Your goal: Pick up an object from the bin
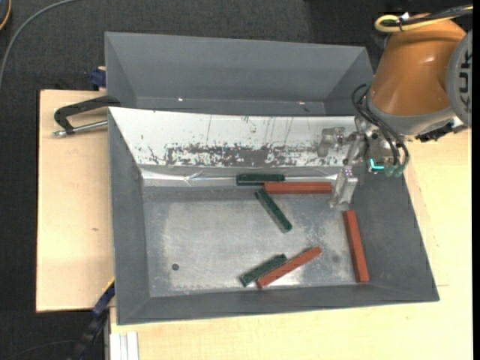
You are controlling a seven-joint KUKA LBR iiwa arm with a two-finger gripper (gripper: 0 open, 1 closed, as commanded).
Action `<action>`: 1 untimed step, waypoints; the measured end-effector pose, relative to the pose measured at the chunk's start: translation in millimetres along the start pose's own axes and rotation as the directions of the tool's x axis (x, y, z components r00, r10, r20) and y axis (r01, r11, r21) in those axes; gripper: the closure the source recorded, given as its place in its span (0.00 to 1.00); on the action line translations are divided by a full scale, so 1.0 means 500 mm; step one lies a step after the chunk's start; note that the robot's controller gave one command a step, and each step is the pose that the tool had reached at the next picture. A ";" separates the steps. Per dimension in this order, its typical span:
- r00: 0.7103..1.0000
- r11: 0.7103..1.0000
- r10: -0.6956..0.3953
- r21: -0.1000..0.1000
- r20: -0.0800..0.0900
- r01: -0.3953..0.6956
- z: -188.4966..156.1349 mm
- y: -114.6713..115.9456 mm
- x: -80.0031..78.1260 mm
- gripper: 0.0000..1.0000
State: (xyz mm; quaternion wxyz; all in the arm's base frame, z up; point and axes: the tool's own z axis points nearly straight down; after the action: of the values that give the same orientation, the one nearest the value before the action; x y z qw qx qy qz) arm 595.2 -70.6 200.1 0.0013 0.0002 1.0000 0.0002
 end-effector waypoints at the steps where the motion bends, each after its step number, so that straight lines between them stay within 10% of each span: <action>1: 0.999 0.999 0.034 -0.001 0.000 -0.034 0.259 0.034 0.077 0.00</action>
Offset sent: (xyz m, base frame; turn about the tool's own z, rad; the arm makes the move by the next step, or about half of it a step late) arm -0.0391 0.0163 -0.1301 0.0351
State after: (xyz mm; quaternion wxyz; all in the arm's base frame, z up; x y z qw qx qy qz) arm 557.1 -53.5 70.8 0.0013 0.0174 0.9998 0.0005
